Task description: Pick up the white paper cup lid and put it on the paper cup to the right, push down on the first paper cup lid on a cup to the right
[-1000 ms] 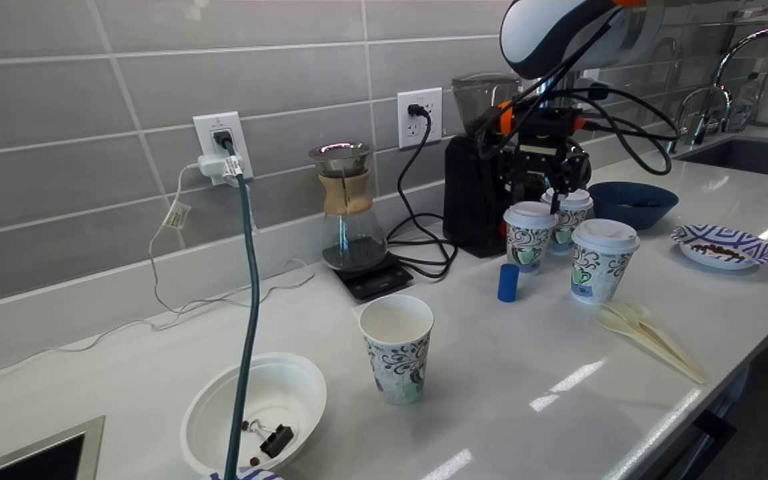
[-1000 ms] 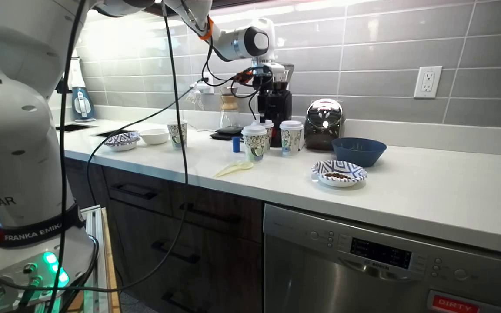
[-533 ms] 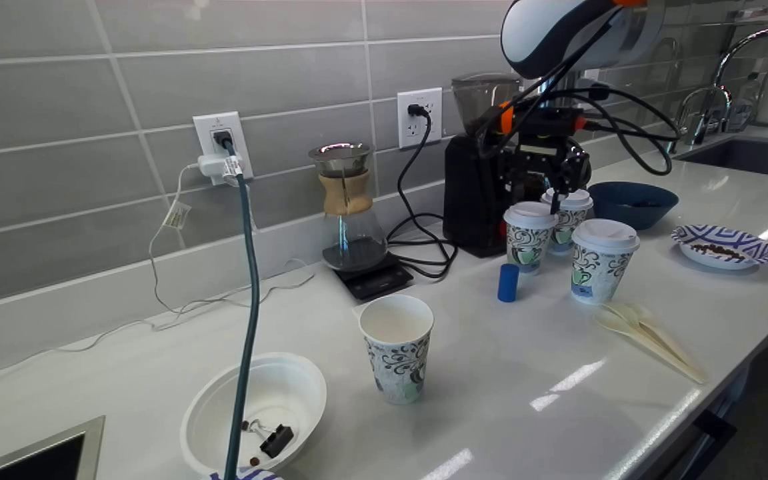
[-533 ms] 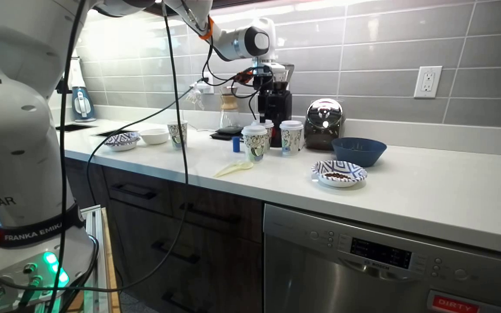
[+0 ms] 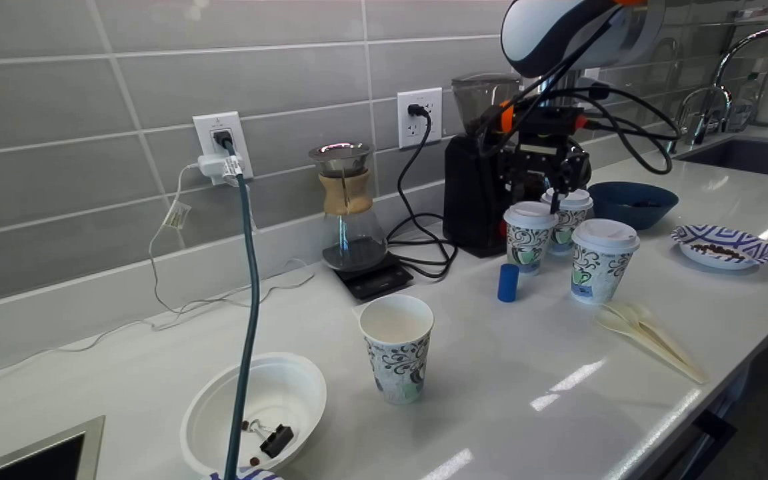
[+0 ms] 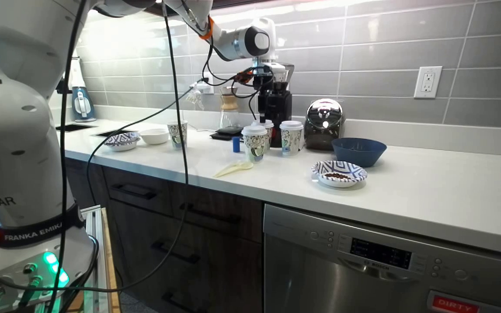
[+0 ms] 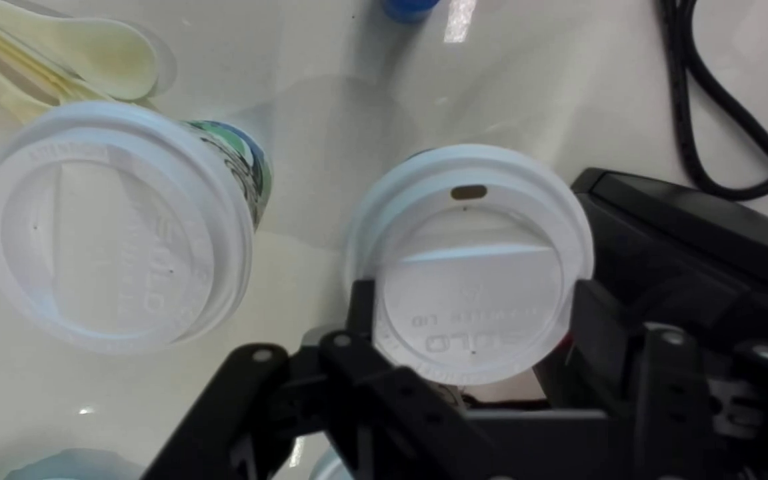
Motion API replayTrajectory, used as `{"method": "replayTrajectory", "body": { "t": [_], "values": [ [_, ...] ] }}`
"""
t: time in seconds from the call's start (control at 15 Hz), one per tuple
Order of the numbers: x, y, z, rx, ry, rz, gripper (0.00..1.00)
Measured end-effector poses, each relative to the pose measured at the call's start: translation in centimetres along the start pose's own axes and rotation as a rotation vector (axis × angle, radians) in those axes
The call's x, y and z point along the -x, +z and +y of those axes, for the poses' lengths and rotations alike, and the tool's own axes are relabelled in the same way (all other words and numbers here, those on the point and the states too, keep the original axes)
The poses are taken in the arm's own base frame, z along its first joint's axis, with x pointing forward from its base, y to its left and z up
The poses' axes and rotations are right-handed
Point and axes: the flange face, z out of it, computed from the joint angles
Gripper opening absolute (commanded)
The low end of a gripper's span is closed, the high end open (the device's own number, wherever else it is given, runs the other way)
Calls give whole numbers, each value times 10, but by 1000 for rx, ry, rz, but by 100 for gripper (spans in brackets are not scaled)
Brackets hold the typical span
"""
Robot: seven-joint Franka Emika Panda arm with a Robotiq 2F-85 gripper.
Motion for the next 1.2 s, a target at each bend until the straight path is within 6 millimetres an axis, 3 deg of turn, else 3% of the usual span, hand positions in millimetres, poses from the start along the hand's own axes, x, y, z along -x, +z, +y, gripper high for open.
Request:
{"method": "replayTrajectory", "body": {
  "t": [0.53, 0.67, 0.8, 1.07, 1.2],
  "values": [
    [0, -12, 0, -27, -28, -11, 85],
    [-1, -20, 2, -45, -53, -16, 96],
    [-5, -31, 7, -72, -120, -26, 98],
    [-17, -56, 34, -124, -302, -48, 100],
    [-12, -64, 55, -115, -410, -69, 100]
  ]
}}
